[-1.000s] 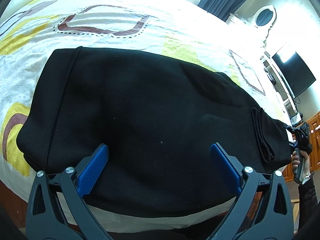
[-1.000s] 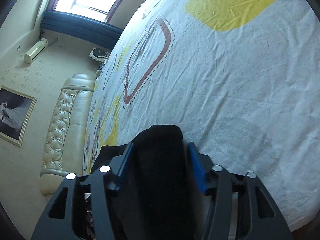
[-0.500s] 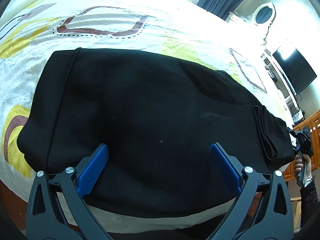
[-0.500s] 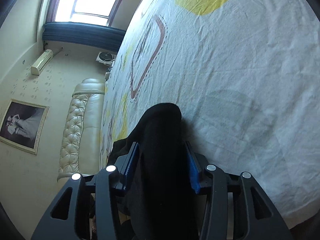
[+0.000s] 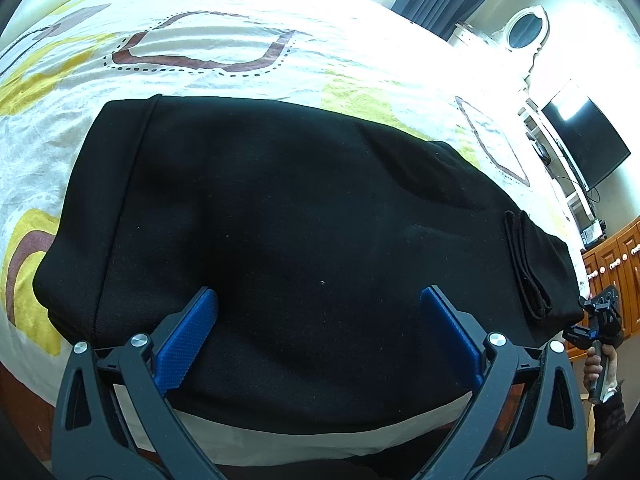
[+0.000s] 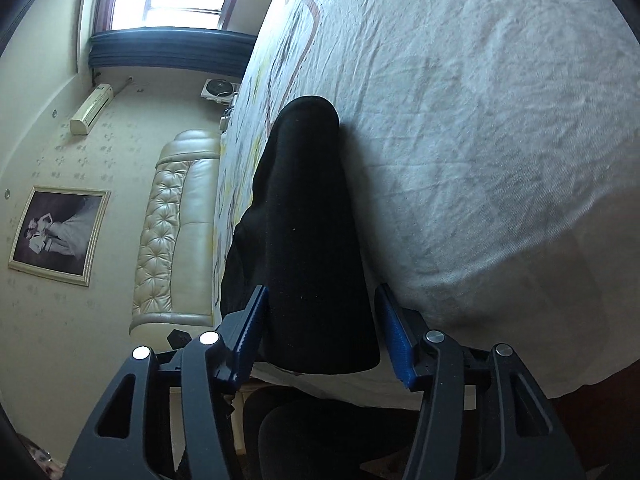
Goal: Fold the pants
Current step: 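Grasp the black trouser bundle edge with the right tool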
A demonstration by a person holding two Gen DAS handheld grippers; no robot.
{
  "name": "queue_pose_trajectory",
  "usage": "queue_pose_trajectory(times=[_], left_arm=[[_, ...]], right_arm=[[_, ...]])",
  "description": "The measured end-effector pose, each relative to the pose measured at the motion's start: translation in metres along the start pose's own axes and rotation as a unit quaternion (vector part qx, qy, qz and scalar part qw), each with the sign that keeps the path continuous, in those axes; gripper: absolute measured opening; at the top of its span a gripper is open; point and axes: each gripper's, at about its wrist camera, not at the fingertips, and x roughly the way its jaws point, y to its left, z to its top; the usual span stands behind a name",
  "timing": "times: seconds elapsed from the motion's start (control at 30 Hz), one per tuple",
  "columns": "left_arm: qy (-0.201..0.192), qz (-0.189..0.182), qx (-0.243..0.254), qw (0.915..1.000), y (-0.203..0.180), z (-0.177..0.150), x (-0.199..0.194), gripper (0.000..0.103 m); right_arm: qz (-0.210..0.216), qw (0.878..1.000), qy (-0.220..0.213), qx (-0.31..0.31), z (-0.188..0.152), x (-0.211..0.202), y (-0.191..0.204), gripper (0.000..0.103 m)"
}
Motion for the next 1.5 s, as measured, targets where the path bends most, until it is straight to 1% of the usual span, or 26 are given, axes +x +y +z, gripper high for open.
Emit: queue_pose_trajectory(times=[0.03,0.07,0.13,0.23,0.3,0.33,0.37,0.43,0.63,0.8,0.83,0.87,0.9,0.93,0.97,1.0,1.03,1.13,1.2,1.23,1.27,1.3,1.33,1.37,1.43,1.5], left_arm=[[0.0,-0.001,-0.001,1.0,0.001,0.0,0.0,0.101],[0.0,-0.002,-0.002,1.0,0.001,0.0,0.0,0.101],[-0.001,-0.002,-0.002,1.0,0.001,0.0,-0.001,0.101],[0.0,0.001,0.001,1.0,0.0,-0.001,-0.001,0.101],[0.0,0.001,0.001,1.0,0.0,0.0,-0.001,0.101],[0.0,0.001,0.0,1.0,0.0,0.0,-0.001,0.101],[0.0,0.0,0.0,1.0,0.0,0.0,-0.001,0.101],[0.0,0.0,-0.002,1.0,0.0,0.0,-0.001,0.101],[0.0,0.003,0.002,1.0,-0.002,0.0,-0.001,0.101],[0.0,0.004,0.002,1.0,-0.002,0.0,0.0,0.101],[0.0,0.005,0.002,1.0,-0.001,0.0,0.0,0.101],[0.0,0.006,0.004,1.0,-0.001,0.0,0.0,0.101],[0.0,0.007,0.005,1.0,-0.002,-0.001,0.001,0.101],[0.0,0.008,0.007,0.9999,-0.003,-0.001,0.001,0.101],[0.0,0.01,0.008,0.9999,-0.004,-0.001,0.001,0.101],[0.0,0.01,0.009,0.9999,-0.004,-0.001,0.001,0.101],[0.0,0.01,0.009,0.9999,-0.004,-0.001,0.001,0.101],[0.0,0.008,0.007,0.9999,-0.003,-0.001,0.001,0.101],[0.0,0.008,0.007,0.9999,-0.002,-0.001,0.001,0.101],[0.0,0.008,0.007,0.9999,-0.002,-0.001,0.001,0.101],[0.0,0.008,0.008,0.9999,-0.002,-0.001,0.001,0.101],[0.0,0.008,0.009,0.9999,-0.002,-0.001,0.001,0.101],[0.001,0.008,0.009,0.9999,-0.002,-0.001,0.001,0.101],[0.001,0.007,0.009,0.9999,-0.001,0.0,0.001,0.101],[0.001,0.007,0.008,0.9999,-0.001,-0.001,0.0,0.101],[0.002,0.006,0.007,1.0,-0.002,0.0,0.001,0.101]], right_arm=[[-0.014,1.0,0.004,-0.007,0.0,0.001,0.001,0.038],[-0.03,0.999,0.006,-0.017,-0.001,0.003,0.004,0.03],[-0.042,0.999,0.004,-0.024,-0.002,0.003,0.004,0.028],[-0.046,0.998,0.005,-0.033,-0.003,0.003,0.006,0.029],[-0.04,0.999,0.009,-0.036,-0.002,0.001,0.01,0.035],[-0.033,0.999,0.012,-0.036,0.0,0.0,0.013,0.043],[-0.03,0.999,0.008,-0.04,0.003,0.0,0.018,0.056],[-0.021,0.999,-0.004,-0.048,0.008,-0.003,0.024,0.064],[-0.007,0.999,-0.019,-0.029,0.032,0.012,0.025,0.064],[-0.001,0.999,-0.027,-0.018,0.04,0.019,0.025,0.064],[-0.004,0.999,-0.025,-0.019,0.04,0.019,0.026,0.062],[-0.01,0.999,-0.024,-0.022,0.04,0.019,0.027,0.057],[-0.019,0.999,-0.023,-0.024,0.039,0.018,0.025,0.054],[-0.026,0.999,-0.022,-0.024,0.038,0.02,0.025,0.047],[-0.035,0.999,-0.022,-0.023,0.038,0.02,0.023,0.034],[-0.046,0.999,-0.02,-0.022,0.038,0.021,0.021,0.03],[-0.05,0.998,-0.021,-0.022,0.037,0.021,0.02,0.027],[-0.058,0.998,-0.027,-0.023,0.035,0.022,0.02,0.026],[-0.06,0.997,-0.033,-0.021,0.033,0.02,0.024,0.03],[-0.058,0.997,-0.037,-0.017,0.031,0.018,0.027,0.035],[-0.062,0.997,-0.043,-0.016,0.03,0.018,0.031,0.047],[-0.067,0.996,-0.049,-0.021,0.028,0.016,0.037,0.054],[-0.075,0.995,-0.058,-0.03,0.025,0.014,0.044,0.067],[-0.091,0.993,-0.07,-0.04,0.022,0.011,0.051,0.069],[-0.132,0.986,-0.086,-0.064,0.015,0.01,0.07,0.069],[-0.17,0.974,-0.114,-0.092,0.005,0.008,0.09,0.069]])
